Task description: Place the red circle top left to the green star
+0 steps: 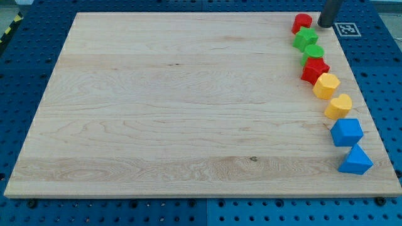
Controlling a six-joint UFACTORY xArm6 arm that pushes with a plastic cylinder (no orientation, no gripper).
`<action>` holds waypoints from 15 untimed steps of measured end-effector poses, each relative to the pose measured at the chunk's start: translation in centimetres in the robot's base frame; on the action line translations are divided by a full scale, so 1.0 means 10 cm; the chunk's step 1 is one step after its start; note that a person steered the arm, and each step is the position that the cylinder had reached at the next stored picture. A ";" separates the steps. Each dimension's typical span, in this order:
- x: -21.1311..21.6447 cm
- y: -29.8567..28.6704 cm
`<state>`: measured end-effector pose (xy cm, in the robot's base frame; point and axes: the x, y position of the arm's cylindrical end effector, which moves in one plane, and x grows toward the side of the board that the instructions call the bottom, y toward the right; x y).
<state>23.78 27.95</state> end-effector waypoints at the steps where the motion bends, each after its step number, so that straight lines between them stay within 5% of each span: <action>1: 0.07 0.02; 6: 0.08 -0.42; 12: -0.10 -1.87; 14: -0.10 -1.99; 15: -0.17 -1.56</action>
<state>22.11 12.39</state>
